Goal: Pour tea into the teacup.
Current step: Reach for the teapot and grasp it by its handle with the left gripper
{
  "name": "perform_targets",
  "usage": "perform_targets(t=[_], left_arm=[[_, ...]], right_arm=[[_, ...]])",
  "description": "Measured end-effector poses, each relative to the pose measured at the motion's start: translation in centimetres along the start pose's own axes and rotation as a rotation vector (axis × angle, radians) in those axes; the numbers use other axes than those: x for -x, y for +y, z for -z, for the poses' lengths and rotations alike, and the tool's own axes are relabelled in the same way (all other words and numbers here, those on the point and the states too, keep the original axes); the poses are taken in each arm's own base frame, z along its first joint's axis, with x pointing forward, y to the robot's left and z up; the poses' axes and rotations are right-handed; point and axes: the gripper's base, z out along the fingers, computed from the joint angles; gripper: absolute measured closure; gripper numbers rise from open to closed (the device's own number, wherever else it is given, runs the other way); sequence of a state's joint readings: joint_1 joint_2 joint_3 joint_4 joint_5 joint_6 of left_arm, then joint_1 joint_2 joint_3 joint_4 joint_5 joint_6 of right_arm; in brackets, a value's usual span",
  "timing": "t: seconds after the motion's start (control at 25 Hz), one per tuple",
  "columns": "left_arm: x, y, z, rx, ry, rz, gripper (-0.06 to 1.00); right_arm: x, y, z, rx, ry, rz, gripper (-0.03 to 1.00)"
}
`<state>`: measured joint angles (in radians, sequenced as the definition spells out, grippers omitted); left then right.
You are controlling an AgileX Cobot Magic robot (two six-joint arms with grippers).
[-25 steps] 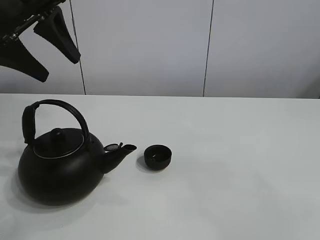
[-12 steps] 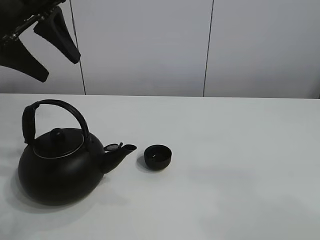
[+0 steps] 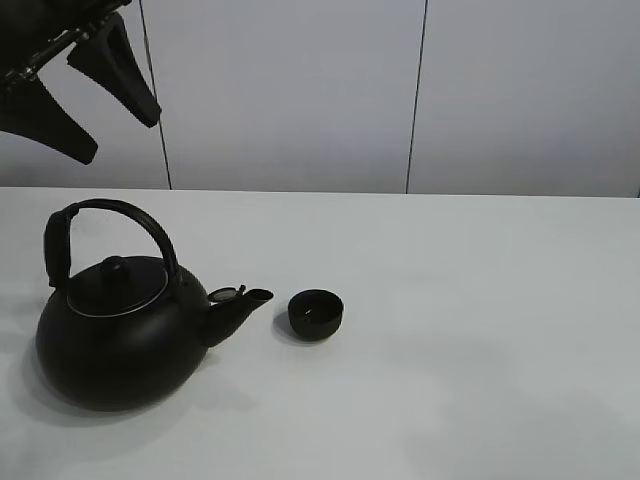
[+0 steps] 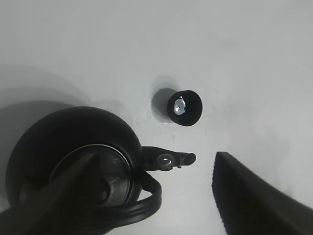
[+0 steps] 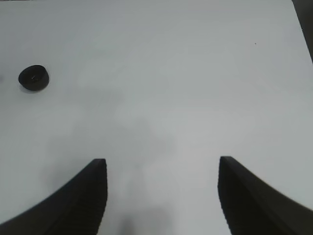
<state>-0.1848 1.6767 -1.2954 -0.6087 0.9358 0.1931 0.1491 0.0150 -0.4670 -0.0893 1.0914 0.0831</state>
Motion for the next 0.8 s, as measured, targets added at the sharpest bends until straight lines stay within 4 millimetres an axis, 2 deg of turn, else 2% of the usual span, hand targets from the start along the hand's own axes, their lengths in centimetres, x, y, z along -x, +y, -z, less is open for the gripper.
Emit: perform_targets(t=[0.8], left_arm=[[0.25,0.05,0.00,0.005,-0.027,0.000,0.47]], right_arm=[[0.06,0.01,0.00,0.001,-0.007,0.001,0.52]])
